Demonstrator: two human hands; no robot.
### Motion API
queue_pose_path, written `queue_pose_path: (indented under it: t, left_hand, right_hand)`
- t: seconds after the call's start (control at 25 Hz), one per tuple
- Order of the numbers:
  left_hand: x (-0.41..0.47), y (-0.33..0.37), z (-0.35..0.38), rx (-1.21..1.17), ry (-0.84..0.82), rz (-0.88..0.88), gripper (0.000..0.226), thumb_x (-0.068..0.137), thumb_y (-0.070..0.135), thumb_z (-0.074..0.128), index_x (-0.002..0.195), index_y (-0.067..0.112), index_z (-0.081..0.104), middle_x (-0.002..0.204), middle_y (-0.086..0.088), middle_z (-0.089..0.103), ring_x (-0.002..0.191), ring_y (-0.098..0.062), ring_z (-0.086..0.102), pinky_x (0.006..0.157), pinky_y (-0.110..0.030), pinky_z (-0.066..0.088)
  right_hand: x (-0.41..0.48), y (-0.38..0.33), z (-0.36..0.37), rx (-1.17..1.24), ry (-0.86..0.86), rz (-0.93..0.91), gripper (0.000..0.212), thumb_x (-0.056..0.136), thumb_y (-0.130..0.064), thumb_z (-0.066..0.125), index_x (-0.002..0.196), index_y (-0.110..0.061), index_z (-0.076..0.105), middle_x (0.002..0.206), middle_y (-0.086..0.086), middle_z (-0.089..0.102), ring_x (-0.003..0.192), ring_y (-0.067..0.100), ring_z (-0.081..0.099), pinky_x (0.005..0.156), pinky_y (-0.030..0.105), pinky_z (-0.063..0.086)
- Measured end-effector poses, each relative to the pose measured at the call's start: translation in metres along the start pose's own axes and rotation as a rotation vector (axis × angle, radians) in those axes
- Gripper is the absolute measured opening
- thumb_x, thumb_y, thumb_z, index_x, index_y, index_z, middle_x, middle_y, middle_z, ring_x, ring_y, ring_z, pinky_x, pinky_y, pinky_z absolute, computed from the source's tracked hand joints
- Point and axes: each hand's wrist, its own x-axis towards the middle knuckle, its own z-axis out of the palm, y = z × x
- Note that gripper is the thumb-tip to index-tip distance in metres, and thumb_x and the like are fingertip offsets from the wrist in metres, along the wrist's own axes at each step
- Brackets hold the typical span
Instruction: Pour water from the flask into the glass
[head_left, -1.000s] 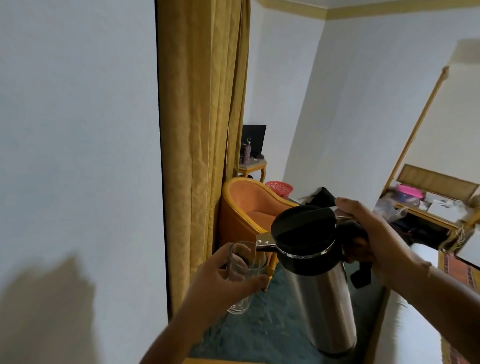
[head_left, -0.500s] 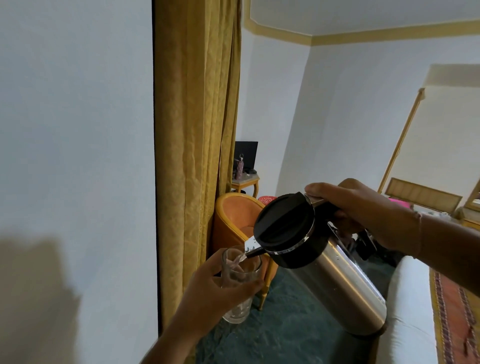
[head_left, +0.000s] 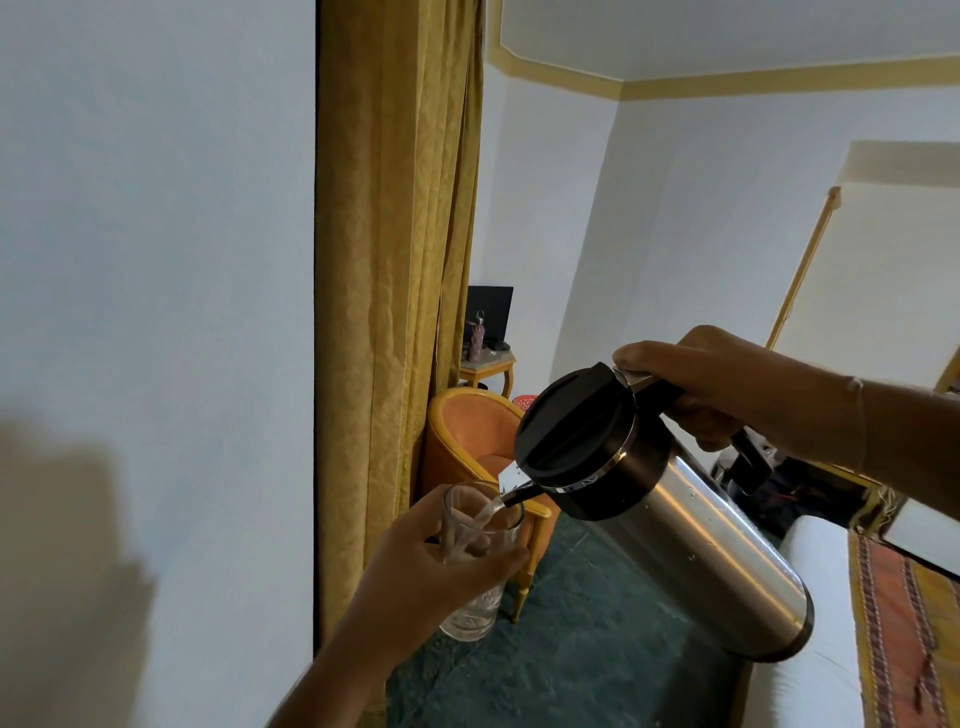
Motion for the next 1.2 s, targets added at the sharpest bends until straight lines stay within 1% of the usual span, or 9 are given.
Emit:
queue_pose_path:
  t: [0.08, 0.24, 0.4, 0.6, 0.8, 0.92, 1.0, 1.12, 1.2]
  left_hand:
    - [-0.001, -0.001, 0.0, 0.0, 0.0, -0.002, 0.067, 0.058, 0.085, 0.091, 0.106, 0.04, 0.078, 0.105, 0.001, 0.089, 0.099, -0.015, 0.086, 0.083, -0.02, 0.069]
    - [-0.004, -0.001, 0.001, 0.017, -0.007, -0.005, 0.064, 0.058, 0.087, 0.089, 0.106, 0.046, 0.076, 0.105, 0.008, 0.088, 0.099, -0.009, 0.085, 0.078, -0.012, 0.064]
    - [-0.004, -0.001, 0.0, 0.022, -0.004, 0.004, 0.061, 0.062, 0.085, 0.089, 0.107, 0.047, 0.076, 0.108, 0.013, 0.088, 0.103, -0.006, 0.084, 0.08, -0.01, 0.063]
    - [-0.003, -0.003, 0.0, 0.015, 0.004, 0.02, 0.062, 0.065, 0.084, 0.088, 0.109, 0.042, 0.077, 0.109, 0.011, 0.088, 0.105, -0.008, 0.083, 0.081, -0.01, 0.063]
    - [0.001, -0.001, 0.001, 0.004, -0.003, 0.013, 0.062, 0.062, 0.085, 0.089, 0.108, 0.045, 0.078, 0.105, 0.01, 0.088, 0.102, -0.008, 0.083, 0.08, -0.012, 0.065]
    - [0.002, 0.002, 0.002, 0.001, -0.007, 0.02, 0.057, 0.061, 0.085, 0.089, 0.106, 0.051, 0.077, 0.106, 0.014, 0.088, 0.101, -0.003, 0.083, 0.076, -0.009, 0.063]
    - [0.004, 0.004, 0.003, -0.003, -0.01, 0.031, 0.056, 0.062, 0.084, 0.09, 0.106, 0.053, 0.077, 0.107, 0.015, 0.087, 0.102, -0.003, 0.083, 0.078, -0.014, 0.066]
    - [0.006, 0.005, 0.004, -0.019, -0.015, 0.028, 0.057, 0.065, 0.078, 0.093, 0.109, 0.045, 0.079, 0.107, 0.01, 0.087, 0.103, -0.012, 0.084, 0.085, -0.034, 0.073]
    - [0.006, 0.005, 0.003, -0.008, -0.013, 0.044, 0.058, 0.066, 0.078, 0.092, 0.11, 0.041, 0.079, 0.106, 0.008, 0.088, 0.102, -0.011, 0.084, 0.084, -0.03, 0.072]
  right_hand:
    - [-0.001, 0.0, 0.0, -0.013, -0.005, 0.009, 0.068, 0.097, -0.048, 0.062, 0.04, -0.019, 0.039, 0.043, 0.0, 0.032, 0.034, 0.014, 0.028, 0.04, 0.021, 0.033]
    - [0.0, 0.0, -0.002, -0.019, -0.031, 0.011, 0.067, 0.095, -0.05, 0.061, 0.04, -0.019, 0.038, 0.044, 0.001, 0.031, 0.036, 0.016, 0.027, 0.041, 0.022, 0.033]
    - [0.003, 0.001, -0.006, -0.035, -0.061, 0.027, 0.061, 0.083, -0.057, 0.065, 0.043, -0.018, 0.04, 0.045, 0.002, 0.031, 0.037, 0.015, 0.026, 0.041, 0.022, 0.031]
    - [0.013, 0.001, -0.01, -0.07, -0.053, 0.047, 0.06, 0.061, -0.07, 0.07, 0.044, -0.018, 0.043, 0.044, 0.002, 0.033, 0.035, 0.016, 0.029, 0.04, 0.021, 0.033]
    - [0.025, 0.0, -0.016, -0.114, -0.051, 0.051, 0.061, 0.063, -0.073, 0.067, 0.041, -0.021, 0.045, 0.042, 0.001, 0.036, 0.033, 0.017, 0.032, 0.04, 0.022, 0.036]
    - [0.028, -0.001, -0.019, -0.11, -0.073, 0.041, 0.061, 0.065, -0.074, 0.068, 0.04, -0.022, 0.045, 0.041, -0.001, 0.036, 0.033, 0.015, 0.031, 0.039, 0.021, 0.036]
    - [0.029, -0.003, -0.021, -0.111, -0.088, 0.036, 0.063, 0.066, -0.075, 0.068, 0.04, -0.023, 0.045, 0.041, -0.002, 0.036, 0.032, 0.015, 0.031, 0.04, 0.021, 0.036]
    - [0.031, -0.006, -0.025, -0.123, -0.094, 0.041, 0.065, 0.065, -0.076, 0.067, 0.037, -0.022, 0.044, 0.038, -0.002, 0.036, 0.03, 0.015, 0.031, 0.04, 0.019, 0.036]
    - [0.031, -0.008, -0.027, -0.127, -0.094, 0.048, 0.064, 0.063, -0.076, 0.066, 0.036, -0.022, 0.044, 0.037, -0.002, 0.036, 0.029, 0.015, 0.031, 0.039, 0.019, 0.036]
